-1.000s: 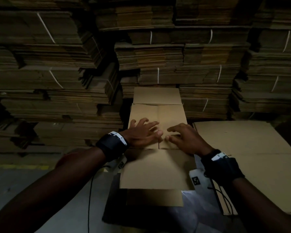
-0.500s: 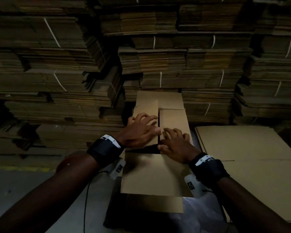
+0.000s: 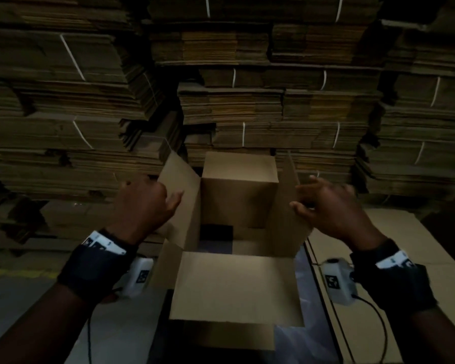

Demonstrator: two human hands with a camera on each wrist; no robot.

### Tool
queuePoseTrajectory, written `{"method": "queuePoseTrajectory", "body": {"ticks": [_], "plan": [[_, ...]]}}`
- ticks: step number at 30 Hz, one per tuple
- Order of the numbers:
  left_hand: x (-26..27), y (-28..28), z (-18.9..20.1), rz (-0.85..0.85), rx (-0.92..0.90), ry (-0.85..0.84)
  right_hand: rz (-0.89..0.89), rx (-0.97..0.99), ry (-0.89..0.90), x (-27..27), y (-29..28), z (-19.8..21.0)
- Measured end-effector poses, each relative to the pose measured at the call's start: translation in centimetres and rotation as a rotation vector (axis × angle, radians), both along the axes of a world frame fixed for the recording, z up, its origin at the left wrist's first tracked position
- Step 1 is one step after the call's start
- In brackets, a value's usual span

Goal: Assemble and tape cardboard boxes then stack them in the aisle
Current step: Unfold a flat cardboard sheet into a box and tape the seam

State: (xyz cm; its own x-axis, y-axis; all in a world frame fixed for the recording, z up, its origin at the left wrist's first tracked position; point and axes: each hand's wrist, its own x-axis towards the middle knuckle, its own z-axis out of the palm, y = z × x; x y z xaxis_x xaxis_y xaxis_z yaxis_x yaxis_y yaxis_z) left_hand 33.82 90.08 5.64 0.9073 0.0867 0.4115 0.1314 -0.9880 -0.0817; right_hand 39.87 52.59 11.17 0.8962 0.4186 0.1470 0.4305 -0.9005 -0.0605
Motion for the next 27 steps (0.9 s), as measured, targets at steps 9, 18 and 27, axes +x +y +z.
{"method": "queuePoseTrajectory", "body": {"ticks": [9, 18, 27], "plan": [[-1.4, -1.3, -7.6, 0.019, -0.668, 0.934, -0.303, -0.179, 0.691, 0.8, -1.3, -6.2], [-2.4, -3.9, -13.2, -0.147, -1.014, 0.631, -0.109, 0.191, 0.717, 0.7, -3.6, -11.1], [-4.2, -11.2, -12.1, -0.042, -1.065, 0.452, -0.003, -0.103, 0.515, 0.3, 4.8, -7.0]]}}
